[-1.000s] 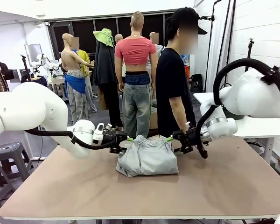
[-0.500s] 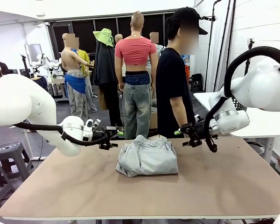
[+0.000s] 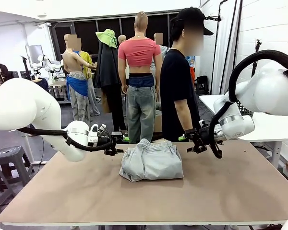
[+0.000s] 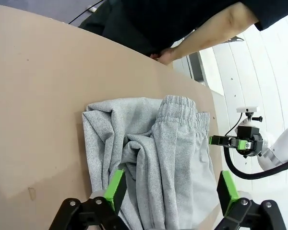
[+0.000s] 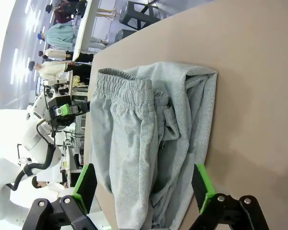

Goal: Fold the training pants.
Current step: Fold the Training pants in half.

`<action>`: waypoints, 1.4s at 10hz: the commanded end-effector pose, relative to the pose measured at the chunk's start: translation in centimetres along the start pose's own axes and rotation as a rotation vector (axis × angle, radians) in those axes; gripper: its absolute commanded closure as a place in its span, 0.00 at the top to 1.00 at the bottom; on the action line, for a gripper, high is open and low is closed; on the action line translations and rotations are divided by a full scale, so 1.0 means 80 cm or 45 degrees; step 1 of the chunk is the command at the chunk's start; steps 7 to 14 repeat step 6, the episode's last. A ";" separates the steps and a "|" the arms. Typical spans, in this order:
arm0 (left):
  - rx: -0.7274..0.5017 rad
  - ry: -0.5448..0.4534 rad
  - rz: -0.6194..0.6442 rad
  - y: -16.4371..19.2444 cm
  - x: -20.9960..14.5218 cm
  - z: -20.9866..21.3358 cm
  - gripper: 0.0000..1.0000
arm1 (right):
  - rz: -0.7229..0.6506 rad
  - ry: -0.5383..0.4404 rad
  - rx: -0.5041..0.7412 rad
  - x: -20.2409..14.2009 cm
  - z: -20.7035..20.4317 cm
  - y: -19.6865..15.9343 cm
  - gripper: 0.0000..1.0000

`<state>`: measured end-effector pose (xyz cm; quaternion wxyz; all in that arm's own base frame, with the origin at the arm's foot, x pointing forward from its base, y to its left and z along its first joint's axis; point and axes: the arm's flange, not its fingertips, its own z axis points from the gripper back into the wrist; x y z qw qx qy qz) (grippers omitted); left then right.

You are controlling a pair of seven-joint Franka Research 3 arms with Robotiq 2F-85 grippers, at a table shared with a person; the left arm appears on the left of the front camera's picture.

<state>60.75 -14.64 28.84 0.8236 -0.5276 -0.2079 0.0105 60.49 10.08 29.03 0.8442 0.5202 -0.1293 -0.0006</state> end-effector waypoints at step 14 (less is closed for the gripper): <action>0.002 0.006 0.011 -0.002 0.007 -0.001 1.00 | 0.003 0.001 0.000 0.004 -0.002 -0.001 1.00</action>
